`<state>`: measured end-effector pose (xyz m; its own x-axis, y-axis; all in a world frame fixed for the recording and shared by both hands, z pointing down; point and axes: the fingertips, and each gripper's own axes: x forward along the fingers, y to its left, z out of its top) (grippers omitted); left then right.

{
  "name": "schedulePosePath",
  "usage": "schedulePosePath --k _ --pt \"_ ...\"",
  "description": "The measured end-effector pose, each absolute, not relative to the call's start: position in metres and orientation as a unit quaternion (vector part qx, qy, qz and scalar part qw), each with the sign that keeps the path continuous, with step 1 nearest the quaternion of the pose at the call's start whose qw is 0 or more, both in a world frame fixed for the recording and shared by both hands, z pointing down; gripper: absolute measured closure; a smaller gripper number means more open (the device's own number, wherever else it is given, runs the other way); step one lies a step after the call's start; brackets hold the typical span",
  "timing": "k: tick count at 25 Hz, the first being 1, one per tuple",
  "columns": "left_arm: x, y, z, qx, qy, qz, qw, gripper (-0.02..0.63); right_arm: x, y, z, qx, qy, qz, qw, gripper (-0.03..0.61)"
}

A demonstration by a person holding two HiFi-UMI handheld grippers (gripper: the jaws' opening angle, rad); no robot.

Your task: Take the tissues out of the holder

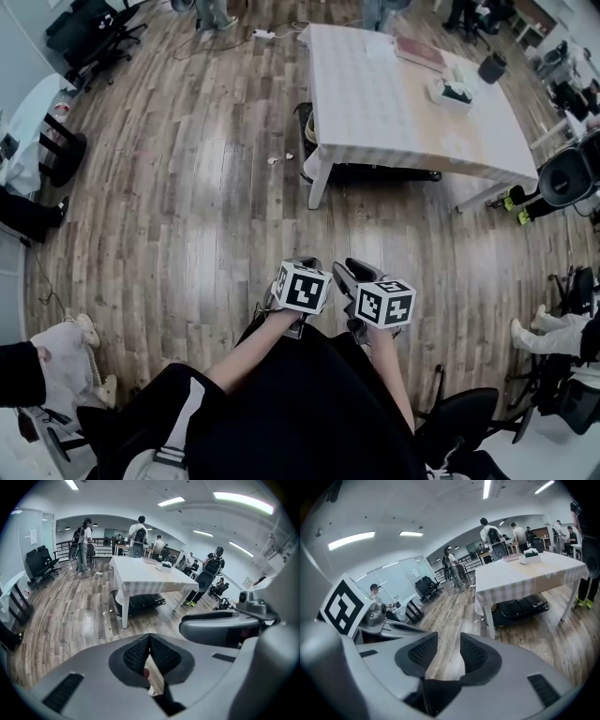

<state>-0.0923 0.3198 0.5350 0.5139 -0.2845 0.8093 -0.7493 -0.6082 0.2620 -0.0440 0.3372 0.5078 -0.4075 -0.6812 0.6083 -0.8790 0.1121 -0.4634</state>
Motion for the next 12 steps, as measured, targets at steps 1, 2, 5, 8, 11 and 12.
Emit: schedulePosePath --k 1,2,5,8,11,12 --pt "-0.092 0.309 0.533 0.816 -0.314 0.378 0.306 0.604 -0.045 0.325 0.505 0.530 -0.736 0.403 0.120 0.427" --pt "-0.092 0.297 0.531 0.818 -0.311 0.378 0.303 0.606 -0.046 0.313 0.502 0.531 -0.736 0.403 0.118 0.415" --pt "-0.087 0.263 0.525 0.823 -0.300 0.378 0.300 0.605 -0.044 0.280 0.495 0.536 -0.734 0.399 0.122 0.398" --pt "-0.084 0.234 0.521 0.826 -0.294 0.372 0.305 0.605 -0.039 0.256 0.491 0.545 -0.727 0.398 0.124 0.396" --pt "-0.089 0.214 0.528 0.824 -0.292 0.371 0.314 0.606 -0.037 0.241 0.494 0.558 -0.715 0.406 0.113 0.396" --pt "-0.091 0.212 0.535 0.821 -0.290 0.374 0.320 0.605 -0.036 0.239 0.497 0.563 -0.709 0.411 0.110 0.396"
